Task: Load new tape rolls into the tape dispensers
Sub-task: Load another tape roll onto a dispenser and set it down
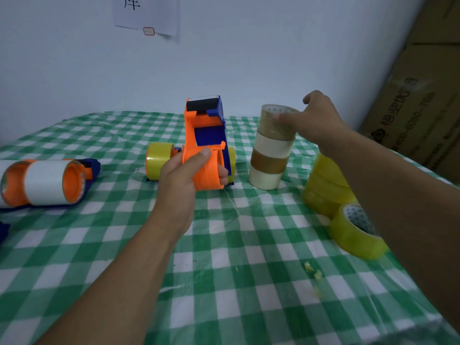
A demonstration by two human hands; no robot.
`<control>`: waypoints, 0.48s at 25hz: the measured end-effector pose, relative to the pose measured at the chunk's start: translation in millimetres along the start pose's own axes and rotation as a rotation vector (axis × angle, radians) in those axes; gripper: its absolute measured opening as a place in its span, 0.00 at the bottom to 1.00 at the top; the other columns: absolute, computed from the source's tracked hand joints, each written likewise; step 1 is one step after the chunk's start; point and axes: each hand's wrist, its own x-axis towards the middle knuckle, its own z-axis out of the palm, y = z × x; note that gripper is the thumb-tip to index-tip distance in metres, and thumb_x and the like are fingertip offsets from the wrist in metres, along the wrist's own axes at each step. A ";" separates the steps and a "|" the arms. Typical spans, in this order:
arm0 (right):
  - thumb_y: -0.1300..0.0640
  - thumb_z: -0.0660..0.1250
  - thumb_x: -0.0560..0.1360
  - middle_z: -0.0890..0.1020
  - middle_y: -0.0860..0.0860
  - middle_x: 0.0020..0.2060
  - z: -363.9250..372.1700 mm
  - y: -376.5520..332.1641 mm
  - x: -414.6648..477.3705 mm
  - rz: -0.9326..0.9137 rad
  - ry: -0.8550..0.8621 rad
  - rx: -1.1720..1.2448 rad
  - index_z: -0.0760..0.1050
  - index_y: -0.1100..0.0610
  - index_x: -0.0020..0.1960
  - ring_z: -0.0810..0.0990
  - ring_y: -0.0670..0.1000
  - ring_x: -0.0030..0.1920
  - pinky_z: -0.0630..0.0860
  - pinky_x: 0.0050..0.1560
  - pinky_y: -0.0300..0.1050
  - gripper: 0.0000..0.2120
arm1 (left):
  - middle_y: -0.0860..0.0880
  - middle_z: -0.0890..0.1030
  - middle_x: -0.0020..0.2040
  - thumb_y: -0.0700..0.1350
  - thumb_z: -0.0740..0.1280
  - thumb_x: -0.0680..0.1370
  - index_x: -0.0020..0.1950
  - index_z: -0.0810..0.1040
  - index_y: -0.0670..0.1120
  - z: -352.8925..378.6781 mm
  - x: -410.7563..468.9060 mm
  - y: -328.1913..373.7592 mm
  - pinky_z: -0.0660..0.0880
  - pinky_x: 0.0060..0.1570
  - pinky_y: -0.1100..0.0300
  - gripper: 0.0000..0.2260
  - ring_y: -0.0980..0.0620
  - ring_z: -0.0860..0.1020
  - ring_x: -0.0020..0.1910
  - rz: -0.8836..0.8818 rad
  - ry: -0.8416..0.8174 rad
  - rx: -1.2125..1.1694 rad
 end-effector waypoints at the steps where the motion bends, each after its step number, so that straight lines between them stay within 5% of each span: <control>1: 0.45 0.76 0.73 0.69 0.55 0.66 -3.6 0.2 -2.3 0.008 0.006 -0.017 0.65 0.59 0.70 0.71 0.53 0.58 0.70 0.52 0.47 0.35 | 0.45 0.83 0.34 0.42 0.63 0.82 0.51 0.79 0.37 4.2 -1.7 0.9 0.80 0.41 0.54 0.09 0.48 0.82 0.34 -0.012 -0.003 -0.001; 6: 0.50 0.77 0.72 0.72 0.59 0.65 -25.5 3.1 -22.5 0.034 0.029 -0.053 0.68 0.61 0.66 0.73 0.56 0.56 0.74 0.51 0.51 0.30 | 0.45 0.84 0.35 0.43 0.65 0.81 0.53 0.79 0.41 25.4 -19.1 10.5 0.81 0.40 0.54 0.07 0.49 0.83 0.34 -0.098 -0.033 0.038; 8: 0.53 0.77 0.72 0.77 0.64 0.57 -31.3 6.8 -33.9 0.029 0.053 -0.036 0.72 0.67 0.62 0.78 0.62 0.53 0.78 0.51 0.57 0.27 | 0.45 0.84 0.34 0.43 0.66 0.81 0.51 0.80 0.42 33.5 -26.0 14.9 0.81 0.41 0.53 0.05 0.49 0.83 0.33 -0.112 -0.022 0.052; 9: 0.56 0.77 0.72 0.79 0.65 0.47 -31.7 8.7 -39.2 0.017 0.036 -0.024 0.75 0.70 0.56 0.75 0.68 0.61 0.79 0.46 0.56 0.22 | 0.45 0.84 0.34 0.43 0.66 0.81 0.50 0.80 0.42 36.9 -28.8 16.3 0.81 0.42 0.53 0.05 0.49 0.83 0.33 -0.118 -0.003 0.052; 10: 0.57 0.76 0.71 0.75 0.62 0.36 -31.4 10.7 -44.2 0.013 0.001 -0.022 0.75 0.70 0.46 0.65 0.49 0.43 0.76 0.41 0.53 0.17 | 0.45 0.84 0.34 0.43 0.66 0.81 0.50 0.80 0.42 40.0 -31.5 17.0 0.81 0.41 0.53 0.05 0.49 0.83 0.33 -0.128 0.013 0.048; 12: 0.57 0.76 0.70 0.70 0.57 0.30 -31.8 16.9 -53.1 0.031 -0.082 -0.052 0.72 0.61 0.37 0.70 0.54 0.33 0.71 0.37 0.51 0.14 | 0.44 0.85 0.35 0.43 0.67 0.80 0.50 0.80 0.42 45.2 -38.6 17.7 0.80 0.42 0.52 0.05 0.47 0.84 0.34 -0.161 0.019 0.032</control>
